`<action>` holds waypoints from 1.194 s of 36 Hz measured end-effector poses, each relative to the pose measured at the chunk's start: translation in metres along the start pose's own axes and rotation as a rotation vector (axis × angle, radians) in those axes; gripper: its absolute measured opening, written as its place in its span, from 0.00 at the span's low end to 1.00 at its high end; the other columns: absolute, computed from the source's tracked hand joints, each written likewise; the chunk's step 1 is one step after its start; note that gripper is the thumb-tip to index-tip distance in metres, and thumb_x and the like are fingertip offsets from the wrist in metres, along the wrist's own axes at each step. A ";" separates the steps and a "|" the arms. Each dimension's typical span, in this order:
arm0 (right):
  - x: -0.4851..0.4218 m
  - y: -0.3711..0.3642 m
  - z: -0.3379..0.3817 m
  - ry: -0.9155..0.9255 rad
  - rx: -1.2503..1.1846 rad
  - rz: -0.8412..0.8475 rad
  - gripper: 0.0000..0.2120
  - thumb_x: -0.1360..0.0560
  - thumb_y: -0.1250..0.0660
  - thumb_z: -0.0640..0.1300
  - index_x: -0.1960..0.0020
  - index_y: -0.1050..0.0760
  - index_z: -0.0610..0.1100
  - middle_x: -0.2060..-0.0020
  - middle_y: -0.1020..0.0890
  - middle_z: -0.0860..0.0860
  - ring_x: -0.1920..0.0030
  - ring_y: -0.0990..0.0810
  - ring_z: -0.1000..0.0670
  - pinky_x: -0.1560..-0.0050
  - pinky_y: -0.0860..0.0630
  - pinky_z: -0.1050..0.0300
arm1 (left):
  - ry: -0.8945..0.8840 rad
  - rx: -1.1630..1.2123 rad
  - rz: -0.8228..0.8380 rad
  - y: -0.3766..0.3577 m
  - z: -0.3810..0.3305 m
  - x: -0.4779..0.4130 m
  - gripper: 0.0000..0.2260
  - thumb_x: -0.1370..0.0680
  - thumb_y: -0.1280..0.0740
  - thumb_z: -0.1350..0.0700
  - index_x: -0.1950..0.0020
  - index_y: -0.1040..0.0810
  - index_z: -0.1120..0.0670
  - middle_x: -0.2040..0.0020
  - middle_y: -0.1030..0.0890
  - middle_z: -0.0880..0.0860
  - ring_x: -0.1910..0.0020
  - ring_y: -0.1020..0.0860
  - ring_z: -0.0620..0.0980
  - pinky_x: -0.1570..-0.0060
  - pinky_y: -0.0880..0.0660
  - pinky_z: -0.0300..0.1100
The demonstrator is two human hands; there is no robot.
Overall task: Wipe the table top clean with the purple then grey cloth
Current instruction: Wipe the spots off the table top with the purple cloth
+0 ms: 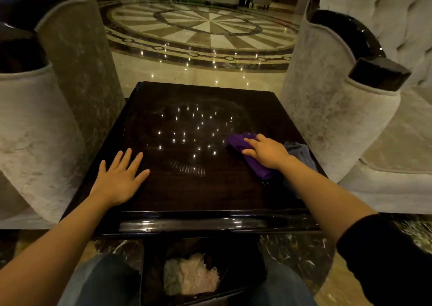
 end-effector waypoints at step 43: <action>0.138 0.004 0.175 0.773 -0.248 0.014 0.22 0.24 0.38 0.52 0.32 0.33 0.47 0.43 0.26 0.40 0.43 0.27 0.40 0.56 0.26 0.49 | 0.001 0.015 -0.027 0.000 -0.007 0.000 0.28 0.22 0.54 0.40 0.25 0.57 0.47 0.23 0.58 0.52 0.24 0.60 0.51 0.27 0.60 0.56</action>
Point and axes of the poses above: each hand's wrist, its own x-axis away from the middle knuckle, its own y-axis out of the back of the hand, z = x × y, the point moved 3 cm from there along -x, towards the middle knuckle
